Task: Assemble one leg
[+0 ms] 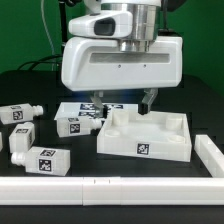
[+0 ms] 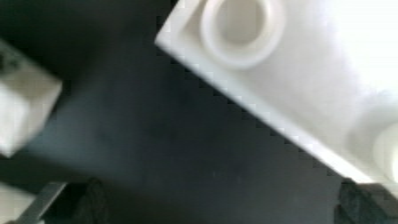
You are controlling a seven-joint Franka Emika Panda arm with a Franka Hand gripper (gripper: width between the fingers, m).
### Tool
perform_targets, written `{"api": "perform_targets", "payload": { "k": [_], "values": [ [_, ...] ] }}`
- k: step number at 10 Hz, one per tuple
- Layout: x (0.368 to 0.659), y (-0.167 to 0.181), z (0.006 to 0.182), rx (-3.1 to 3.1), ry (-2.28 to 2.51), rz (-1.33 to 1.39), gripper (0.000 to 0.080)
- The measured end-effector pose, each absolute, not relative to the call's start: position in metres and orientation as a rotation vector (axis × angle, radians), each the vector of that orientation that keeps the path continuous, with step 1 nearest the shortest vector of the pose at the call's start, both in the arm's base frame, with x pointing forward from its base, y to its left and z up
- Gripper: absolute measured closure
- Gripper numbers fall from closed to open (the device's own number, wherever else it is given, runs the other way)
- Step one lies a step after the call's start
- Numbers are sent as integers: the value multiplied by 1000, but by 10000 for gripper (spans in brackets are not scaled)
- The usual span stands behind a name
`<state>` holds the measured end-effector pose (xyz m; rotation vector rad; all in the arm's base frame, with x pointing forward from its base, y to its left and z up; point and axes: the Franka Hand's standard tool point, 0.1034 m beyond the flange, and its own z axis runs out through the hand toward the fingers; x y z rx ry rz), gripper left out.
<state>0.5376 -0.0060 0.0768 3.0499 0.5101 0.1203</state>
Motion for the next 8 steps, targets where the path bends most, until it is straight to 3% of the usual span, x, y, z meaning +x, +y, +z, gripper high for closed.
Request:
{"api": "perform_targets", "payload": {
  "k": [2,7,8],
  "values": [
    [514,-12,71,3108,294,75,150],
    [517,-13,69,3128,252,69,150],
    [504,-15,59,3144,150,14,150]
  ]
}}
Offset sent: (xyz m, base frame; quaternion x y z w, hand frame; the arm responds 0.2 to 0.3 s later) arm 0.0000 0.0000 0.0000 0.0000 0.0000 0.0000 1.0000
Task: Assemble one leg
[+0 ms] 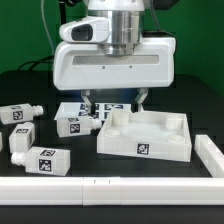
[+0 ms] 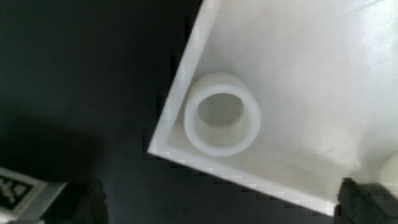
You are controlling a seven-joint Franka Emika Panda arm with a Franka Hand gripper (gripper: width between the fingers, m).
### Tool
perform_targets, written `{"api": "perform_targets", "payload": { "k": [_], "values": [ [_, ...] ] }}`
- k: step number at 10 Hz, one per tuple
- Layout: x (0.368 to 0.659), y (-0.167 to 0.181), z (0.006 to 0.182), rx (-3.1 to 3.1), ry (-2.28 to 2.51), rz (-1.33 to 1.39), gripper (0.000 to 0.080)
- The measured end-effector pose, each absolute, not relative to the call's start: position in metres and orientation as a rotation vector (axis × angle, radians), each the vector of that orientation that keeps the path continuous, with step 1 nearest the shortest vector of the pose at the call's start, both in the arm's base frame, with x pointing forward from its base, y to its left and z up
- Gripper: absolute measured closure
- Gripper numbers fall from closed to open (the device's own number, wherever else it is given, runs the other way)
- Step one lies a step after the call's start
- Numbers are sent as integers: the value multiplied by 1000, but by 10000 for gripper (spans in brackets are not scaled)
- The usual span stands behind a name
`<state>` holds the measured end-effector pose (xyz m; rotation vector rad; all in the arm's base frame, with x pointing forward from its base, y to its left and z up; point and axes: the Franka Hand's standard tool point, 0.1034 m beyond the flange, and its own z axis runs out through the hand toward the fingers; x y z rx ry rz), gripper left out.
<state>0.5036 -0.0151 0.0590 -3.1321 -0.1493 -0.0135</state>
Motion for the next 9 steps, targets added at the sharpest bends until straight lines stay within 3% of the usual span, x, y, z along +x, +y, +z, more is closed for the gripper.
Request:
{"api": "perform_targets", "payload": {
  "k": [2,4,7,9],
  "values": [
    [482,-14,31,-3123,1,44,150],
    [478,-18,12,-3116,16,37,150],
    [483,-11,8,-3119,-13,0,150],
    [484,-11,8,-3119,-15,-1,396]
  ]
}}
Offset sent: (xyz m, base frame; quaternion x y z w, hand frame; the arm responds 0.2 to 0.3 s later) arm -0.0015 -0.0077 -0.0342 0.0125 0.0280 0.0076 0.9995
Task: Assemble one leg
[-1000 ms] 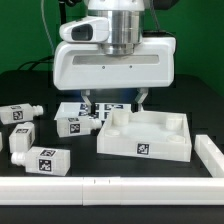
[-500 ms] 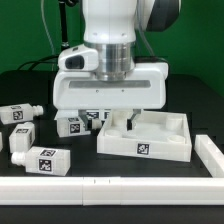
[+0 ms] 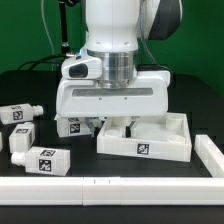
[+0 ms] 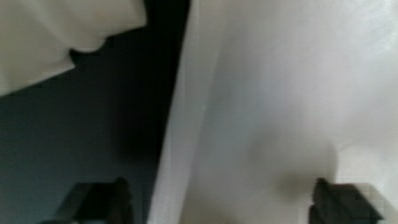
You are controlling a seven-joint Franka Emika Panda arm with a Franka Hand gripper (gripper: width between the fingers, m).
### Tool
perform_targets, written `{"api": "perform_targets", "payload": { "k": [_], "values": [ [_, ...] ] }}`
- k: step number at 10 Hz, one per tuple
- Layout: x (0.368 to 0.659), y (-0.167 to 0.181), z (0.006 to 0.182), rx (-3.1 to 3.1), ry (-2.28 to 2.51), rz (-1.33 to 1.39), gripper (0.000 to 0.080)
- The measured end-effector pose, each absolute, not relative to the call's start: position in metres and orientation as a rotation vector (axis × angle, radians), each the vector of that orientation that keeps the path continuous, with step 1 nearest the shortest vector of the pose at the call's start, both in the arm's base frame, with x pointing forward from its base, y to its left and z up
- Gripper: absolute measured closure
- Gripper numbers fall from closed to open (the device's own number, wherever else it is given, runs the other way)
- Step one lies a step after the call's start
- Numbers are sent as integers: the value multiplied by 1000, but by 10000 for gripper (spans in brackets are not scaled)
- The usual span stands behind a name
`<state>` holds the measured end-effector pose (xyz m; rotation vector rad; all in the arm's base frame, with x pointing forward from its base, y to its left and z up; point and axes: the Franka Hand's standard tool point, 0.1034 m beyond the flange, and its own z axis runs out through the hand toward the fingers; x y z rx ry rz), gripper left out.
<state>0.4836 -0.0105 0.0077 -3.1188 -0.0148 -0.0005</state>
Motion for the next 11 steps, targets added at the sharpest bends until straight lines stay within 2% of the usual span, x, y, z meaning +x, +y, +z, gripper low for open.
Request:
{"api": "perform_targets", "payload": {
  "k": [1,2,3,7,11],
  "values": [
    [484,-11,8,-3119,-15,-1,396],
    [484,-12,8,-3120,-13,0,579],
    [483,-16,8,-3123,-2,0,710],
    [490,-18,8,-3116,72,23,741],
    [543,-20,17,-3103,238,80,742]
  ]
}}
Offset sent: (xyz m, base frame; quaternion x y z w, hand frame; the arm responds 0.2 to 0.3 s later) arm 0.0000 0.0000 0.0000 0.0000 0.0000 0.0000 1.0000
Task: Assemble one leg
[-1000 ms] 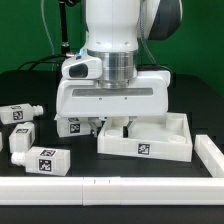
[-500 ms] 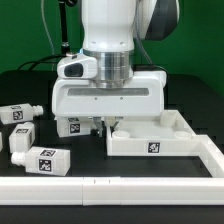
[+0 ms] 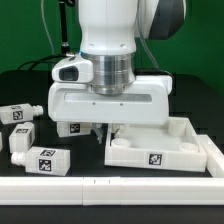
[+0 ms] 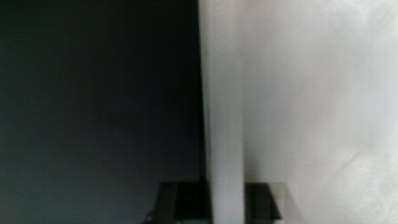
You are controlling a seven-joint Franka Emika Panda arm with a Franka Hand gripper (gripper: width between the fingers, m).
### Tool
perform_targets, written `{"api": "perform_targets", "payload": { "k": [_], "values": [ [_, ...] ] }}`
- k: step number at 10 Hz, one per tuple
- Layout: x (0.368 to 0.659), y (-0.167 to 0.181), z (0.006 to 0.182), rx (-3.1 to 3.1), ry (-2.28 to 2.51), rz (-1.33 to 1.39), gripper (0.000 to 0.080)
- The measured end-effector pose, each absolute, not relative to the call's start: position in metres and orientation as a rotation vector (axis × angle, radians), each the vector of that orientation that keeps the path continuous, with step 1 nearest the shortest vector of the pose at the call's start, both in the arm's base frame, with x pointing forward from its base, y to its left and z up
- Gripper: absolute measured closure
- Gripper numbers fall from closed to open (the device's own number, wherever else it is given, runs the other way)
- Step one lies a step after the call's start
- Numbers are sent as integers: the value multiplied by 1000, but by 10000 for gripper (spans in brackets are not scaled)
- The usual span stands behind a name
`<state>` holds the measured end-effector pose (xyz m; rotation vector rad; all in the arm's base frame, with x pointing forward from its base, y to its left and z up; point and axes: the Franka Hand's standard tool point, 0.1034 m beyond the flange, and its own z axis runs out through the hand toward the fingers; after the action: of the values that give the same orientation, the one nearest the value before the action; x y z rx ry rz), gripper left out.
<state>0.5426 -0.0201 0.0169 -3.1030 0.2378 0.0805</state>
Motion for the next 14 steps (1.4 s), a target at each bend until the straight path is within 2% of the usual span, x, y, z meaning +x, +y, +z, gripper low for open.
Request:
{"api": "perform_targets", "payload": {
  "k": [3,5,11,14],
  "values": [
    [597,-21,27,-3152,176,15,735],
    [599,-23,20,-3154,178,0,735],
    [598,-23,18,-3154,182,3,735],
    [605,-22,10,-3158,178,21,735]
  ]
}}
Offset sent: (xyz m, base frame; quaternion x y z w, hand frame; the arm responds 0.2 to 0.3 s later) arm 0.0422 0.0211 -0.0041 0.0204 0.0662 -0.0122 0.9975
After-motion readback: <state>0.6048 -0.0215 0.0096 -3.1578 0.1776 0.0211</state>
